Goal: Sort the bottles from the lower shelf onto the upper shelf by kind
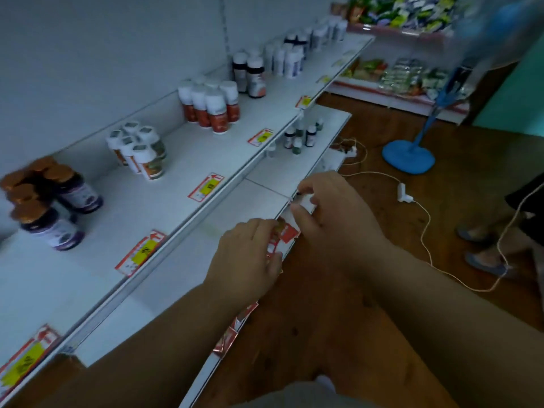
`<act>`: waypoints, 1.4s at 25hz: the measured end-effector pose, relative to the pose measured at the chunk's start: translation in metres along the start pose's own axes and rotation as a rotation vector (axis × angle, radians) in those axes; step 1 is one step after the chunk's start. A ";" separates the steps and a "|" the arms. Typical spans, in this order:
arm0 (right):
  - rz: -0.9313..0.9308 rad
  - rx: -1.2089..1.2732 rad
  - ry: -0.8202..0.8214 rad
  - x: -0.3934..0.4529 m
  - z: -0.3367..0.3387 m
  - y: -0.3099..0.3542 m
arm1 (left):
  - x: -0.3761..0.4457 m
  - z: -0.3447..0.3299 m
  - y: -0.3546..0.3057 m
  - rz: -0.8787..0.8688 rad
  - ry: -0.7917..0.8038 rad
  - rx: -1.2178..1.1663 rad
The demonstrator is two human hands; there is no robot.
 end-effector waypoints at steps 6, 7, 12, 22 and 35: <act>-0.046 0.018 0.035 0.045 0.025 -0.108 | 0.089 -0.062 -0.052 -0.054 0.135 -0.010; -0.067 0.038 0.048 0.056 0.021 -0.118 | 0.102 -0.068 -0.048 -0.047 0.144 -0.002; -0.131 0.039 0.110 0.133 -0.005 -0.178 | 0.201 -0.111 -0.025 -0.026 0.215 -0.065; -0.145 0.010 0.164 0.284 -0.020 -0.334 | 0.411 -0.192 -0.030 -0.027 0.195 -0.110; 0.289 0.170 0.668 0.443 -0.138 -0.431 | 0.503 -0.265 -0.004 0.737 0.011 -0.065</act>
Point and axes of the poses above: each hand's wrist, its own x-axis towards the middle knuckle, its own z-axis out of the back of the hand, y = z × x, the point moved 3 cm from there along x, towards the middle knuckle, and after that the axes turned 7 degrees about -x, right-handed, at the moved point
